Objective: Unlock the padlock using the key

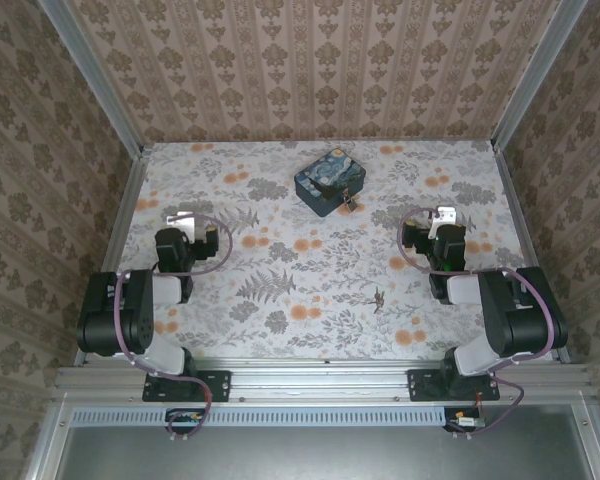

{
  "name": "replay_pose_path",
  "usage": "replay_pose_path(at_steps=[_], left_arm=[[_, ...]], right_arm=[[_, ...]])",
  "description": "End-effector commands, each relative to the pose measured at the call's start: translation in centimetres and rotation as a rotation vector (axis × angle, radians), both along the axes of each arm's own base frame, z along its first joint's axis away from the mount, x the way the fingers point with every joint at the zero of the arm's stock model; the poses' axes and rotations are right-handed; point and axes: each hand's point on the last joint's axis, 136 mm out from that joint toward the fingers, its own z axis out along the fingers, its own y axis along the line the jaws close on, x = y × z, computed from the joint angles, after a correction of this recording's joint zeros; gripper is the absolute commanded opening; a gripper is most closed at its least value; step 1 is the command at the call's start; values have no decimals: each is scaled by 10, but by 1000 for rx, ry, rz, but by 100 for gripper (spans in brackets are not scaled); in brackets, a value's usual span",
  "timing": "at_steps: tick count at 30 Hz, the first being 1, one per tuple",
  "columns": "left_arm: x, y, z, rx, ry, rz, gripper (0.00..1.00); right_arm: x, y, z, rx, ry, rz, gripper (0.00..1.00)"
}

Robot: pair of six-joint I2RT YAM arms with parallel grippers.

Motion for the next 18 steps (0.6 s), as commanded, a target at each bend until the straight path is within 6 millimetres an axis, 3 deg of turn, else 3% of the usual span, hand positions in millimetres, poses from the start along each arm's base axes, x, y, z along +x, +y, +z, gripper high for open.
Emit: replay_pose_path(at_steps=[1,9,13,16,18], left_arm=[[9,-1,13,8,-47,-3,100],[9,0,13,-15,-45,-13,100],[6,9,18,-58,-73,9,100],[7,17,29,7,-43,105,100],[11,22,44,42,84,161,100]], right_arm=[[8,-1,10,2,-39,-18,100],[7,-1,10,2,-38,-18,100],[10,8,12,1,-25,36,100],[10,2,25,-2,-5,-3,100],[10,6,36,27,62,11,100]])
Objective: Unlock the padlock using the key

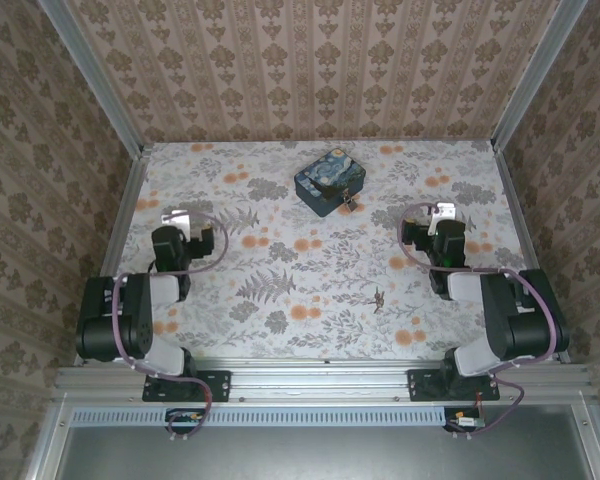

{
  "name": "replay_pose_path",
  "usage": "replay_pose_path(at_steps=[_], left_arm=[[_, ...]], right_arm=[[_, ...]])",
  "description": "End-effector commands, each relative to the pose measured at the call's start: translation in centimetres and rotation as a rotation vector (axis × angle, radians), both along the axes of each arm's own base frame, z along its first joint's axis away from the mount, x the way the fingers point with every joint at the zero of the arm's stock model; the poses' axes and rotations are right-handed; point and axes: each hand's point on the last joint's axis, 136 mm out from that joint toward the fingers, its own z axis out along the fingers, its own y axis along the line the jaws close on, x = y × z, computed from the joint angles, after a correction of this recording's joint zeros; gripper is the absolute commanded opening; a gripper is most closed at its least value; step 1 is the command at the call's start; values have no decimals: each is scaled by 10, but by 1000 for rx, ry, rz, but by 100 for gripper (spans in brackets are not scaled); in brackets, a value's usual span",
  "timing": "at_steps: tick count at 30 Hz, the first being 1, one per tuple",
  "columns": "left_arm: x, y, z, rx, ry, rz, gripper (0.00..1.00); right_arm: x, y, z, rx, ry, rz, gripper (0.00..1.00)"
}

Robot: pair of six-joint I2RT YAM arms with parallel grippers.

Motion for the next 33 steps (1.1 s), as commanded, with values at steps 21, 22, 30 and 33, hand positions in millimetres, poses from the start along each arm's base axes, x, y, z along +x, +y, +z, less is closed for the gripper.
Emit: replay_pose_path(at_steps=[21,22,30,33], left_arm=[[-42,-159,60,-272,332,-206,94],[-47,-159,60,-264,334,-205,94],[-82,-182,61,-418,385,-233,90],[-90,-200,66,-430,383,-270,90]], right_arm=[[122,112,37,498,213,15,100],[129,115,35,510,217,19,100],[182,136,10,529,219,5,100],[196,143,5,535,213,26,100]])
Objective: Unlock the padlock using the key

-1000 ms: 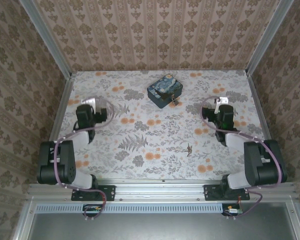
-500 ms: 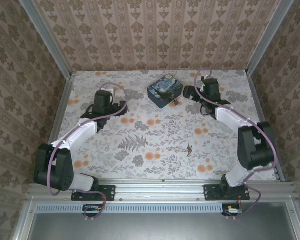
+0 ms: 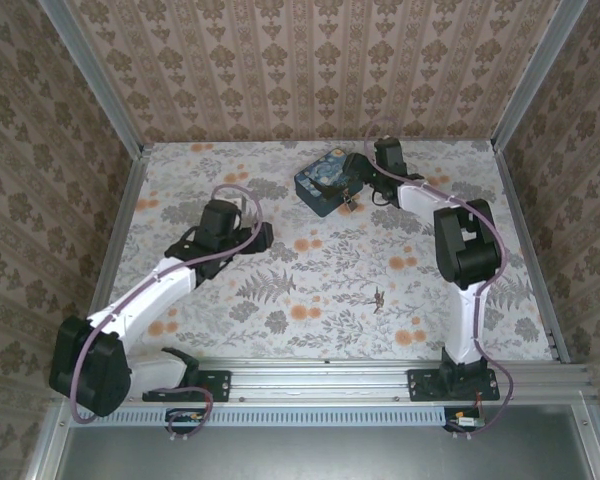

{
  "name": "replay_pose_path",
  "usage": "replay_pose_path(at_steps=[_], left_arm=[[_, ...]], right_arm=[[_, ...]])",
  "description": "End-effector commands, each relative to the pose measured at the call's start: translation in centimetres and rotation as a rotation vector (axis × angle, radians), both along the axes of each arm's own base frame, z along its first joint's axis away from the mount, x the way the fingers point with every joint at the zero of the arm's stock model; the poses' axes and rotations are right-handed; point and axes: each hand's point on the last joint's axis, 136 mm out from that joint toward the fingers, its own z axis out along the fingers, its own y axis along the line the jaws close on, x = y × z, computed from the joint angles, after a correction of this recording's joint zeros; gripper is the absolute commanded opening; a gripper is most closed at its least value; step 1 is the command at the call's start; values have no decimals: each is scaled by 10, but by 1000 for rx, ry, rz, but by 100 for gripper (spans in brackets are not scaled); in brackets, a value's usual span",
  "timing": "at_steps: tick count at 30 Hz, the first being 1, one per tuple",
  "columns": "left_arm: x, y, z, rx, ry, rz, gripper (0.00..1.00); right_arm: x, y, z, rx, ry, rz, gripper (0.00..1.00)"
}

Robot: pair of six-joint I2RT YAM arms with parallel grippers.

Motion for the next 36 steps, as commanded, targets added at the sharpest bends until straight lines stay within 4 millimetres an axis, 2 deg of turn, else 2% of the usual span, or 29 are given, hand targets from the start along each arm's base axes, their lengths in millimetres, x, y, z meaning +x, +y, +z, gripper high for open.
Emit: replay_pose_path(at_steps=[1,3,6,10,17,23,27,30,33,36], left_arm=[[-15,-17,1,-62,42,-8,90],[-20,-26,2,-76,46,-35,90],[-26,-30,-1,-80,62,-49,89],[-29,-19,-2,-60,50,-11,90],[-31,-5,7,-15,10,0,91],[-27,12,5,15,6,37,92],[-22,22,2,38,20,65,92],[-15,30,-5,71,37,92,92],[-1,36,-5,96,47,132,93],[23,40,-4,79,49,171,93]], right_arm=[[16,1,-6,21,-10,-21,100],[23,4,-6,25,-31,-7,99],[31,13,-12,37,-29,42,98],[38,40,-13,90,-58,186,93],[30,62,-15,95,-70,348,86],[-3,95,-9,130,-88,584,75],[-36,119,-2,115,-110,726,71],[-60,135,-6,76,-83,816,70],[-81,149,-12,41,-45,881,70],[-100,161,-12,48,-29,929,66]])
